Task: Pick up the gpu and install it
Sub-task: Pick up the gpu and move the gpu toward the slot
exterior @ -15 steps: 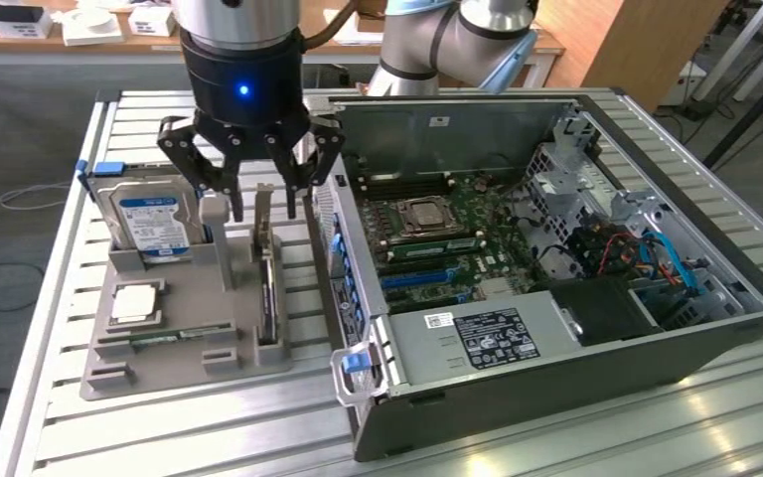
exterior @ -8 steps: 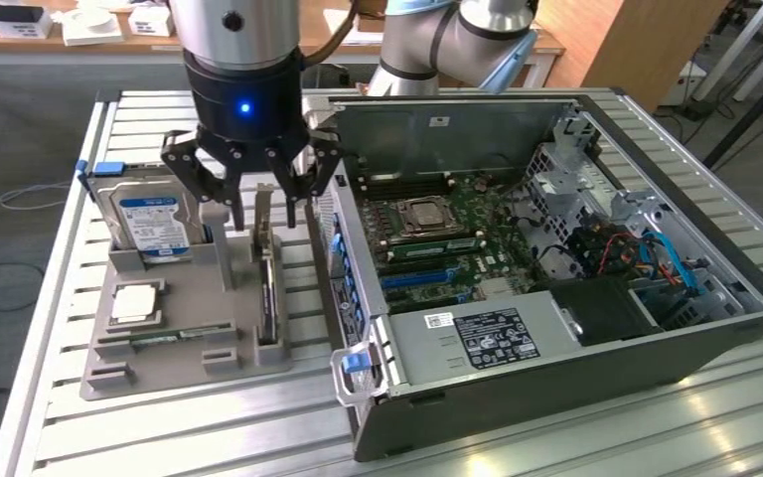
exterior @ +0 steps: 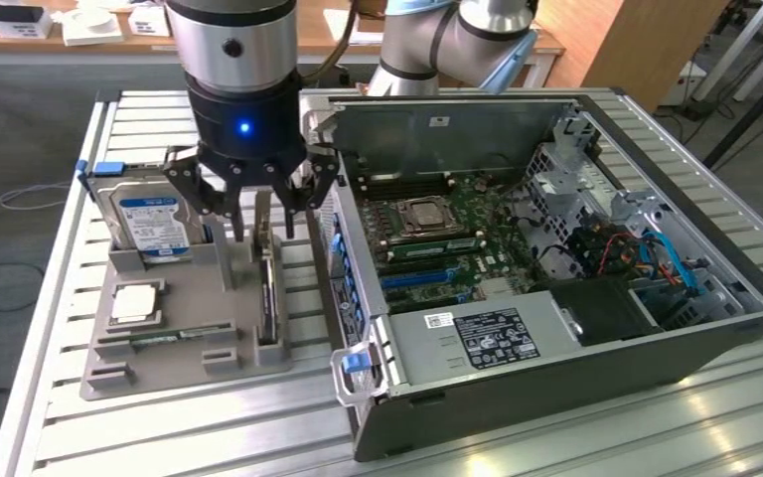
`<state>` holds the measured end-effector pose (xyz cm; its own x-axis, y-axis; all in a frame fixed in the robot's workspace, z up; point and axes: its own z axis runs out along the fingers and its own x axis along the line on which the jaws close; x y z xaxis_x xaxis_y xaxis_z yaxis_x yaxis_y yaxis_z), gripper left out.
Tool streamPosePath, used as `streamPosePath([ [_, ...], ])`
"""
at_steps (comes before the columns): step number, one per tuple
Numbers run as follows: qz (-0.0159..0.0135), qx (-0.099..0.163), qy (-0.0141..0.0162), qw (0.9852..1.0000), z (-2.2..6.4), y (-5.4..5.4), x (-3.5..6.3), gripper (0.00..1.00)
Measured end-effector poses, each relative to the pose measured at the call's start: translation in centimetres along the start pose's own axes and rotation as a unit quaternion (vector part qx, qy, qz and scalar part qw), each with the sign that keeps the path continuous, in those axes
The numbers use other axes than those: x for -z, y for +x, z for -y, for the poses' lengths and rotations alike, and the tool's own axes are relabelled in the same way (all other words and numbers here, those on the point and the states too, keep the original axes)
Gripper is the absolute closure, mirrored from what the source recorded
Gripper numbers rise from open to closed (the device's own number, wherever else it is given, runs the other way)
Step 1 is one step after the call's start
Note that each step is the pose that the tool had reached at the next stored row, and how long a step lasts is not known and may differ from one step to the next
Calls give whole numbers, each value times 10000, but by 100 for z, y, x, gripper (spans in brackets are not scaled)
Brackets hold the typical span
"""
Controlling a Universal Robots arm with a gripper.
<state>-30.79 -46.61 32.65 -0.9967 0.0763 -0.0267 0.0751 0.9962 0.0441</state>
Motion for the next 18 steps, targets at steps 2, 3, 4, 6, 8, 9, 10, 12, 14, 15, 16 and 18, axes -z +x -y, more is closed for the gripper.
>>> streamPosePath([
  [2, 0, -1, 0, 10000, 3, 7, -36, 47],
  [3, 0, -1, 0, 10000, 5, 11, -53, 47],
  [4, 0, 0, 0, 10000, 7, 14, -71, 47],
  [6, 0, 0, 0, 10000, 11, 19, -107, 47],
  [8, 0, 0, 0, 10000, 14, 24, -144, 47],
  [9, 0, 0, 0, 10000, 16, 26, -162, 47],
  [10, 0, 0, 0, 10000, 17, 28, -180, 47],
  [12, 0, 0, 0, 10000, 19, 31, -216, 47],
  [14, 0, 0, 0, 10000, 21, 35, -253, 47],
  [15, 0, 0, 0, 10000, 22, 37, -270, 47],
  [16, 0, 0, 0, 10000, 23, 39, -289, 47],
  [18, 0, 0, 0, 10000, 25, 42, -324, 47],
])
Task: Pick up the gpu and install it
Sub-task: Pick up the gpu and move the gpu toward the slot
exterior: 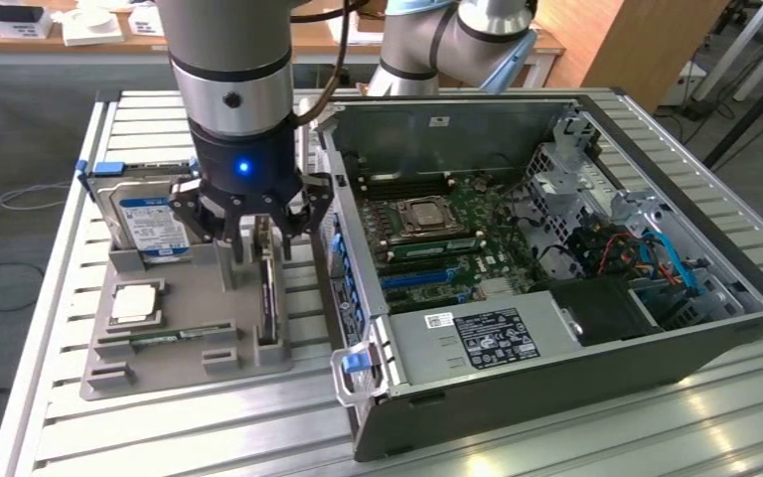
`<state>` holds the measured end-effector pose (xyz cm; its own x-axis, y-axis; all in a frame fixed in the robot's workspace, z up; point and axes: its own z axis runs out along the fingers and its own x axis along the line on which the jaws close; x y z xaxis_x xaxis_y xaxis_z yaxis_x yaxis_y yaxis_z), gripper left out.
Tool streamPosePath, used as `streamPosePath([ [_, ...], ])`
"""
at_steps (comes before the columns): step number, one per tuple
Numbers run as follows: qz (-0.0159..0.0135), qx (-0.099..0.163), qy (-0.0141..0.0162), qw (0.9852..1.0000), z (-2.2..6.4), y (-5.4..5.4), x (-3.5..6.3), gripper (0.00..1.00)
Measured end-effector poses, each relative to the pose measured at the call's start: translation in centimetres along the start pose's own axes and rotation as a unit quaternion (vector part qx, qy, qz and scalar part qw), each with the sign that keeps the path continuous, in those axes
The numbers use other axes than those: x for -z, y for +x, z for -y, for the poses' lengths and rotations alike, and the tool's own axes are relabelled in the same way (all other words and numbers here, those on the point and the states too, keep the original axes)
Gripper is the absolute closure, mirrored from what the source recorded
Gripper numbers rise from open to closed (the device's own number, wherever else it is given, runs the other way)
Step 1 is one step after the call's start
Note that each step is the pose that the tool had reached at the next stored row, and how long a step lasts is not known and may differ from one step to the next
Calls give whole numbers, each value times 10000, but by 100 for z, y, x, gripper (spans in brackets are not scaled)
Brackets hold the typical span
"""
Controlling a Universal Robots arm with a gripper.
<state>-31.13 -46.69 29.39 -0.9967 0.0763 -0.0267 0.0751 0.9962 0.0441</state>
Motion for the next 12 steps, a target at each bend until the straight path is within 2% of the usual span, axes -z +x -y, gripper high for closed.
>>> streamPosePath([
  [12, 0, 0, 0, 10000, 11, 15, -218, 47],
])
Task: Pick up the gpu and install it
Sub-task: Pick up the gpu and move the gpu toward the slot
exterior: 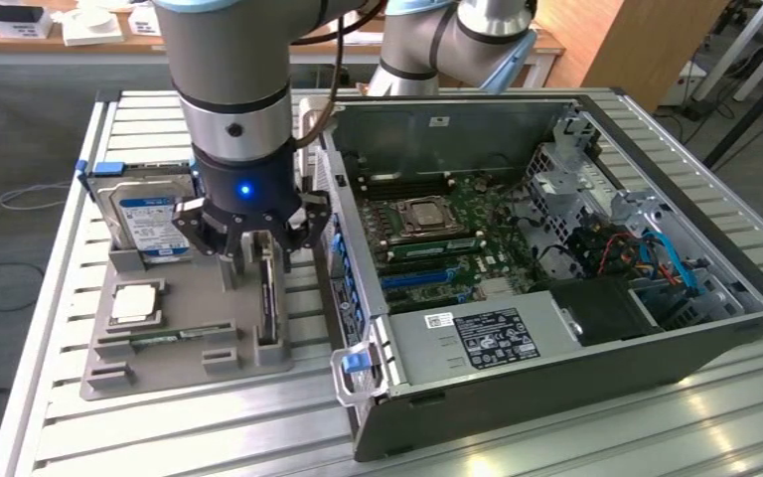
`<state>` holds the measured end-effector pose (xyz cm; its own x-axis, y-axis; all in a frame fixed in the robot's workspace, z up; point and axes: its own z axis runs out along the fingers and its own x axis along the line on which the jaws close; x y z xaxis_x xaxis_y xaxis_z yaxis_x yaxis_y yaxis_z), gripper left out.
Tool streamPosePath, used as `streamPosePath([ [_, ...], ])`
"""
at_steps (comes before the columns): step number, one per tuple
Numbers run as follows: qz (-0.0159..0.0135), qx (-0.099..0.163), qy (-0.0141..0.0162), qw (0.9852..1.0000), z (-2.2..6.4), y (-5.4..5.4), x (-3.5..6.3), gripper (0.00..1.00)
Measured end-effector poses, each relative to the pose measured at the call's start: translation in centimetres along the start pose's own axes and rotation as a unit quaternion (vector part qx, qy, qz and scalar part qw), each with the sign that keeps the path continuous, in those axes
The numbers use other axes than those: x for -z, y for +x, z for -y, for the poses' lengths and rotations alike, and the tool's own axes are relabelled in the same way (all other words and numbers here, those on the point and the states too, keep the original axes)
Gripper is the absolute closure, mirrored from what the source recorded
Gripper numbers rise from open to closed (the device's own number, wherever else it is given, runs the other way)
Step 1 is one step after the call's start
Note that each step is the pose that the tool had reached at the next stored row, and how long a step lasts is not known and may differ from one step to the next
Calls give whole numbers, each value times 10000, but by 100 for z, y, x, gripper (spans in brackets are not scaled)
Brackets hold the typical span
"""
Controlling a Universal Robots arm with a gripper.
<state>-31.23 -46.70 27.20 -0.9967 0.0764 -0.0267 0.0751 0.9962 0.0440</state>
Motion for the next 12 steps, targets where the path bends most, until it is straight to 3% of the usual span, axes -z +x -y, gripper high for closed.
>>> streamPosePath([
  [12, 0, 0, 2, 10000, 10, 9, -218, 47],
])
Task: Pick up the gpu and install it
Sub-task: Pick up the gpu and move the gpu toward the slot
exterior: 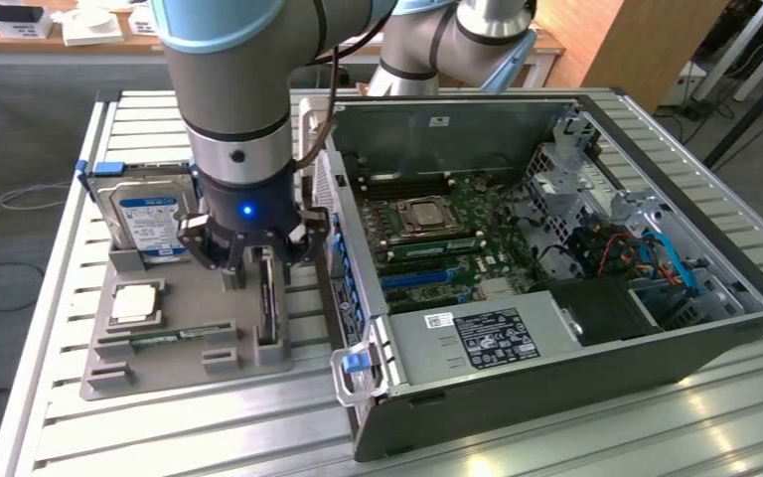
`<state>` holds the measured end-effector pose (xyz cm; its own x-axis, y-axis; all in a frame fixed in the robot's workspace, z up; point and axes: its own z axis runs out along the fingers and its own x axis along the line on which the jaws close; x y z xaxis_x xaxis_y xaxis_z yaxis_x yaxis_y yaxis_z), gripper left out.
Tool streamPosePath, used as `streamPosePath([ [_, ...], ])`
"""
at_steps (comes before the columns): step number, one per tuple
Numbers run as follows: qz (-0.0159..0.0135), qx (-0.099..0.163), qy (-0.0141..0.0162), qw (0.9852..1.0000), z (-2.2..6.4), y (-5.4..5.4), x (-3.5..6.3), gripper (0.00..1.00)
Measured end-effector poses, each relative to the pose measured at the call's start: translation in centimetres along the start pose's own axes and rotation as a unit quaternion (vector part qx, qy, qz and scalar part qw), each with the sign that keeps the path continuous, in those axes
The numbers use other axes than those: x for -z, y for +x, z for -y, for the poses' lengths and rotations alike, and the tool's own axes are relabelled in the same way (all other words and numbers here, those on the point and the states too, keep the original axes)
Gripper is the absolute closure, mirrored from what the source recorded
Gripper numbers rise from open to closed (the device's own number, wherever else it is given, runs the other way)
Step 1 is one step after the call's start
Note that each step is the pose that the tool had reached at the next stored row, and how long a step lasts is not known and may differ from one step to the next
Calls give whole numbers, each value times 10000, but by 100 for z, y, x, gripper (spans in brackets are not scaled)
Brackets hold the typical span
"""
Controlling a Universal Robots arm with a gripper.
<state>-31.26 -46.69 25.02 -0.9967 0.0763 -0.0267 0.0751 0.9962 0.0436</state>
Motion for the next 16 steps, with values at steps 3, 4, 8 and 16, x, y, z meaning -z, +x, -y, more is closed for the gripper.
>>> streamPosePath([
  [3, 0, 0, 1, 10000, 0, 0, -4, 47],
  [4, 0, 0, 1, 10000, 0, 1, -4, 47],
  [8, 0, 0, 0, 10000, 2, 1, -50, 47],
  [16, 1, -1, 0, 10000, 2, 4, -113, 47],
])
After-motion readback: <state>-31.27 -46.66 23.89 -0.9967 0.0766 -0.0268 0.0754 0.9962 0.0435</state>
